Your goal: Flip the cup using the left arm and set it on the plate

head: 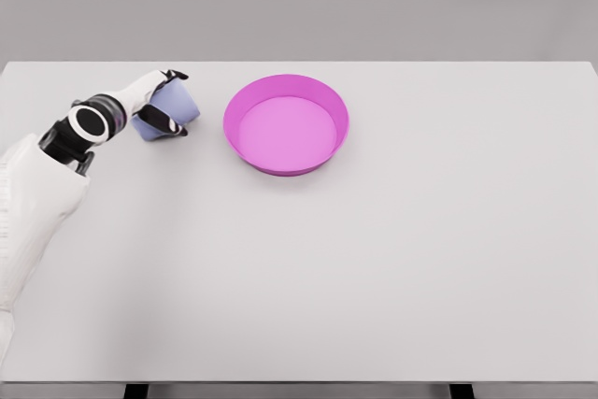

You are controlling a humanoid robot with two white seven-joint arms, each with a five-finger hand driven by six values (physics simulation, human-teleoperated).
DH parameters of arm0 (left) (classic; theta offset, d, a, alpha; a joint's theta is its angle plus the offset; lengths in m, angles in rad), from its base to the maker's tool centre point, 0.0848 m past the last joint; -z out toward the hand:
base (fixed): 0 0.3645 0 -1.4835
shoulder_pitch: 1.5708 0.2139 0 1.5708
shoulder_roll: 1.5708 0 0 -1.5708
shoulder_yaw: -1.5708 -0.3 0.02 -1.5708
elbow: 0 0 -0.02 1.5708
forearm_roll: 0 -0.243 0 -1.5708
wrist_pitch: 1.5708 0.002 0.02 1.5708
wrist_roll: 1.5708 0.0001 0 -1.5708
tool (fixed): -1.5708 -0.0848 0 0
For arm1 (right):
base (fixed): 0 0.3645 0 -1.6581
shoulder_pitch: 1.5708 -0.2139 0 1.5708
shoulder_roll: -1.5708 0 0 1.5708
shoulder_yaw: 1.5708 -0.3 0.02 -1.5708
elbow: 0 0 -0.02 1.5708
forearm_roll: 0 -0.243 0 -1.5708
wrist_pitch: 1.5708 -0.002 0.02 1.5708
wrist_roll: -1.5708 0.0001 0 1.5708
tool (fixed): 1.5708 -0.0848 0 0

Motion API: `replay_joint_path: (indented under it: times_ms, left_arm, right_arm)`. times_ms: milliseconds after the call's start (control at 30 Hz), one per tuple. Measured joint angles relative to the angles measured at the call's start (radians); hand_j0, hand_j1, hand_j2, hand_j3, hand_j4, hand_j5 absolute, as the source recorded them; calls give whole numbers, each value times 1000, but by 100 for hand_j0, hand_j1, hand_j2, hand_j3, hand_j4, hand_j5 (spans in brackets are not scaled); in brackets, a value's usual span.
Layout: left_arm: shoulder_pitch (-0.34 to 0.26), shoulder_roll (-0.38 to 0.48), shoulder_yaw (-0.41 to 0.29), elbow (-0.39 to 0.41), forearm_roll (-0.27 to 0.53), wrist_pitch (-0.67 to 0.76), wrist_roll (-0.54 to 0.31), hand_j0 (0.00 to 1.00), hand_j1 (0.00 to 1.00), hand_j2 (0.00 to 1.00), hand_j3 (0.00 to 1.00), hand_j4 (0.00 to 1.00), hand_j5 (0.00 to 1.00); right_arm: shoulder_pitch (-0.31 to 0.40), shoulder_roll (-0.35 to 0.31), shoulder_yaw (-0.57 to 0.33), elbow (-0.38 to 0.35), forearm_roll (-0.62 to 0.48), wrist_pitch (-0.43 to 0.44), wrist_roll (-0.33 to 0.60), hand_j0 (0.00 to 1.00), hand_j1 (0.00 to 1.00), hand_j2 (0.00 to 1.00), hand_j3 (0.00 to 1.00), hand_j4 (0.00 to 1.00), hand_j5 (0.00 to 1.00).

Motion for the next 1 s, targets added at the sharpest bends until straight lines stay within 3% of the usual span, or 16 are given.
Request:
replay_joint_path:
  times_ms: [133,467,867,1000]
  left_arm:
    - [0,-5,1,-8,1,-4,0,97,97,97,97,97,97]
    - [0,-4,2,-14,4,-5,0,94,94,94,94,94,94]
    - [0,-5,3,-15,9,-4,-1,73,73,73,73,73,73]
    - [0,-5,7,-18,11,-5,-1,71,71,71,71,71,71]
  right_arm:
    - [0,0,0,0,0,0,0,100,100,100,100,100,100]
    - [0,0,0,0,0,0,0,100,100,100,100,100,100]
    - [0,0,0,0,0,0,0,100,100,100,100,100,100]
    - [0,0,0,0,0,0,0,100,100,100,100,100,100]
